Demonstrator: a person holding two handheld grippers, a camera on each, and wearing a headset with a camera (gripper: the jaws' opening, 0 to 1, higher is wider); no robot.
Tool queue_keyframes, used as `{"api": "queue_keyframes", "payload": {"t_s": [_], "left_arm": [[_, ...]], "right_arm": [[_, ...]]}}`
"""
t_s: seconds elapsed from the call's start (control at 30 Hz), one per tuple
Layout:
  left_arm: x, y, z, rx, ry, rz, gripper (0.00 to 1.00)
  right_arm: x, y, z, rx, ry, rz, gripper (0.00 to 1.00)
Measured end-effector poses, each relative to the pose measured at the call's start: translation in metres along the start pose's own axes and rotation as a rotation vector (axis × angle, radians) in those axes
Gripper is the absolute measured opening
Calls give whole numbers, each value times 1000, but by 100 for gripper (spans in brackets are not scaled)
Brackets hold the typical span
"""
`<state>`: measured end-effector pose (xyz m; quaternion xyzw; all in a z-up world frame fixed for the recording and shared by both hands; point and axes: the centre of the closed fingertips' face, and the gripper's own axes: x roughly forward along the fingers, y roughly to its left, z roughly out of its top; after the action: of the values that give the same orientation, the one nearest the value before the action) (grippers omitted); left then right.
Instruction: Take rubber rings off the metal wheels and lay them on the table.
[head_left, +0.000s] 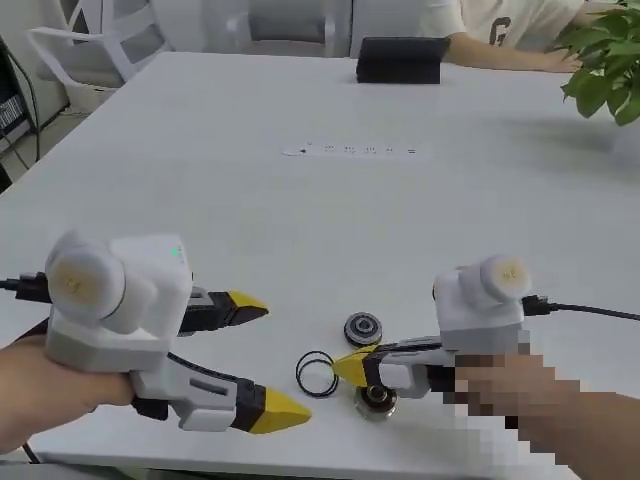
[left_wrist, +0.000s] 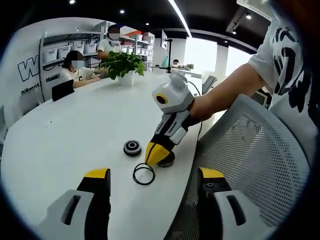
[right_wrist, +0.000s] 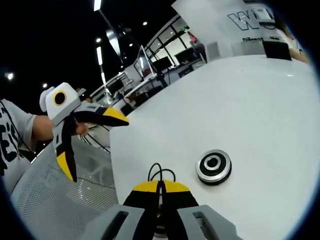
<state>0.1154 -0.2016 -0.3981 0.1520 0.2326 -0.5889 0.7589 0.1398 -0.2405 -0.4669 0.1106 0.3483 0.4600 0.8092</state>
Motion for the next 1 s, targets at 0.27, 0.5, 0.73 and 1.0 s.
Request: {"api": "queue_keyframes", "payload": {"t_s": [0.27, 0.5, 0.73, 1.0], "left_arm": [[1, 0, -1, -6, 3, -2, 68], [1, 0, -4, -6, 10, -6, 68], [2, 1, -4, -8, 12, -7, 68], [2, 0, -5, -13, 15, -11, 68]], "right_arm": [[1, -3, 0, -13, 10, -13, 0], [2, -6, -2, -30, 28, -26, 0], [3, -8, -4, -42, 41, -35, 0], [5, -8, -5, -91, 59, -46, 7]]}}
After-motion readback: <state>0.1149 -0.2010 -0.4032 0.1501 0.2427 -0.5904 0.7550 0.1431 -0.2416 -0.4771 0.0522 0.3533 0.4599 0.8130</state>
